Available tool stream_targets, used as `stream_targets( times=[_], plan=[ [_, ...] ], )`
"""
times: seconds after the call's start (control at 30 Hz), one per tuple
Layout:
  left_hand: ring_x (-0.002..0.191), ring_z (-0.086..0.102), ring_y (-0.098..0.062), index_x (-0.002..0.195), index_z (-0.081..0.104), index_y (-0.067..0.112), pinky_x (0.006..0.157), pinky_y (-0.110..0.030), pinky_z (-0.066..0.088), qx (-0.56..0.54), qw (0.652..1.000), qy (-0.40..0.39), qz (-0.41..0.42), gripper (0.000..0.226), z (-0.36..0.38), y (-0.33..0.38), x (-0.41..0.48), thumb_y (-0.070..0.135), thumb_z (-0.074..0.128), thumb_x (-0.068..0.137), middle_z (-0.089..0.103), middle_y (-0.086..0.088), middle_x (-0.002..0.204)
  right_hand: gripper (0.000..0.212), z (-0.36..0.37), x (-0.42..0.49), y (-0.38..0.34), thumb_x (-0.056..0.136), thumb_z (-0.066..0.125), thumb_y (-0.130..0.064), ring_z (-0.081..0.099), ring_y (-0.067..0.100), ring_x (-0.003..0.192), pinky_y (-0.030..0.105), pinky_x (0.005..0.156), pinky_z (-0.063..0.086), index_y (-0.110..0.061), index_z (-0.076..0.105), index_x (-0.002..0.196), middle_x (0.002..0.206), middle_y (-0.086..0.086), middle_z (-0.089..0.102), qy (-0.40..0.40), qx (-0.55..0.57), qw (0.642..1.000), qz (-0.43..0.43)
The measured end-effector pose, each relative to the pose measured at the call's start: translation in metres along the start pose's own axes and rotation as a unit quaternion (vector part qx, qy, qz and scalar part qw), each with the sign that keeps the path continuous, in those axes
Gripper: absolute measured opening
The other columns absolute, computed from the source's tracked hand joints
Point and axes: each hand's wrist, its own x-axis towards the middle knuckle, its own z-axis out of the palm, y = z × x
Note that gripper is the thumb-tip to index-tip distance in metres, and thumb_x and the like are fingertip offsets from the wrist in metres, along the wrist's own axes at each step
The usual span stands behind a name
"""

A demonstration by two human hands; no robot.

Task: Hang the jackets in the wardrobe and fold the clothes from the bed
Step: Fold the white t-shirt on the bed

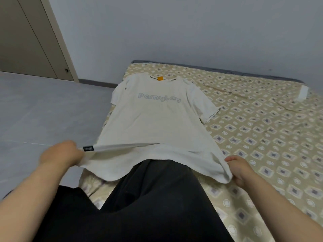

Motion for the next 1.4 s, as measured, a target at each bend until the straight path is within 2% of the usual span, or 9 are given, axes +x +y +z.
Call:
stream_targets(
  times=[0.1,0.23,0.43,0.57,0.67,0.9,1.13,1.3,1.4],
  plan=[
    [0.085,0.06,-0.026,0.082,0.055,0.015,0.076,-0.032,0.048,0.019,0.998,-0.054,-0.026,0.018,0.001,-0.014,-0.001,0.019,0.062,0.066,0.063,-0.005,0.094,0.033,-0.005,0.003,-0.007,0.089,0.034,0.008,0.058,0.035,0.093,0.038,0.078,0.048,-0.009,0.062,0.084,0.107,0.021,0.062,0.01,-0.089,0.996,-0.028],
    [0.101,0.057,-0.024,0.094,0.052,0.024,0.08,-0.03,0.046,0.05,0.984,-0.131,0.112,0.02,0.02,0.01,-0.01,0.03,0.056,0.076,0.06,-0.004,0.117,0.02,0.023,-0.014,-0.023,0.085,0.049,-0.013,0.061,0.031,0.094,0.037,0.086,0.051,-0.017,0.067,0.09,0.107,0.012,0.064,-0.008,-0.33,0.931,-0.155],
    [0.121,0.05,-0.016,0.135,0.048,0.032,0.099,-0.028,0.039,-0.078,0.956,-0.118,0.257,0.056,0.024,0.056,-0.031,0.038,0.066,0.082,0.049,0.008,0.128,0.044,0.071,-0.047,-0.029,0.092,0.053,-0.034,0.053,0.018,0.123,0.03,0.105,0.039,-0.022,0.058,0.134,0.134,-0.001,0.057,-0.223,-0.361,0.86,-0.283],
    [0.126,0.047,-0.007,0.125,0.046,0.048,0.103,-0.02,0.033,-0.222,0.921,-0.116,0.299,0.049,0.03,0.081,-0.045,0.026,0.066,0.086,0.048,0.017,0.129,0.043,0.074,-0.046,-0.018,0.09,0.052,-0.041,0.055,0.006,0.123,0.036,0.111,0.04,-0.035,0.06,0.131,0.134,-0.016,0.06,-0.273,-0.269,0.895,-0.227],
    [0.121,0.053,-0.011,0.131,0.056,0.031,0.102,-0.025,0.04,-0.244,0.923,-0.072,0.288,0.04,0.032,0.095,-0.04,0.029,0.061,0.091,0.054,0.017,0.126,0.035,0.072,-0.051,-0.022,0.093,0.055,-0.044,0.058,0.0,0.117,0.032,0.109,0.042,-0.035,0.065,0.126,0.127,-0.019,0.064,-0.302,-0.188,0.911,-0.21],
    [0.092,0.055,-0.006,0.081,0.064,0.028,0.086,-0.026,0.044,-0.291,0.917,-0.013,0.273,0.018,0.03,0.113,-0.044,0.025,0.056,0.097,0.059,0.014,0.097,0.024,0.085,-0.057,-0.034,0.093,0.062,-0.029,0.054,0.004,0.102,0.02,0.089,0.038,-0.027,0.07,0.115,0.111,-0.017,0.057,-0.234,-0.325,0.874,-0.276],
    [0.062,0.044,-0.016,0.066,0.056,0.012,0.058,-0.029,0.032,-0.618,0.748,-0.183,0.159,0.015,0.0,0.079,-0.052,0.012,0.066,0.078,0.051,-0.001,0.065,0.02,0.082,-0.063,-0.035,0.092,0.05,-0.009,0.052,0.016,0.073,0.025,0.063,0.037,-0.008,0.057,0.073,0.076,0.003,0.058,-0.165,-0.225,0.918,-0.284],
    [0.06,0.048,-0.02,0.065,0.06,0.011,0.056,-0.028,0.038,-0.648,0.706,-0.239,0.158,0.011,-0.005,0.062,-0.048,0.016,0.07,0.067,0.054,-0.007,0.066,0.028,0.036,-0.076,-0.051,0.092,0.054,0.002,0.047,0.018,0.071,0.03,0.067,0.037,-0.015,0.064,0.072,0.075,0.004,0.055,-0.301,0.051,0.933,-0.189],
    [0.063,0.048,-0.022,0.07,0.065,0.007,0.061,-0.03,0.04,-0.645,0.688,-0.261,0.205,0.046,-0.007,0.059,-0.044,0.035,0.091,0.045,0.051,-0.014,0.072,0.008,0.012,-0.079,-0.055,0.083,0.065,-0.006,0.051,0.019,0.069,0.031,0.068,0.039,-0.01,0.067,0.076,0.075,0.009,0.059,-0.366,0.074,0.909,-0.185]
  ],
)
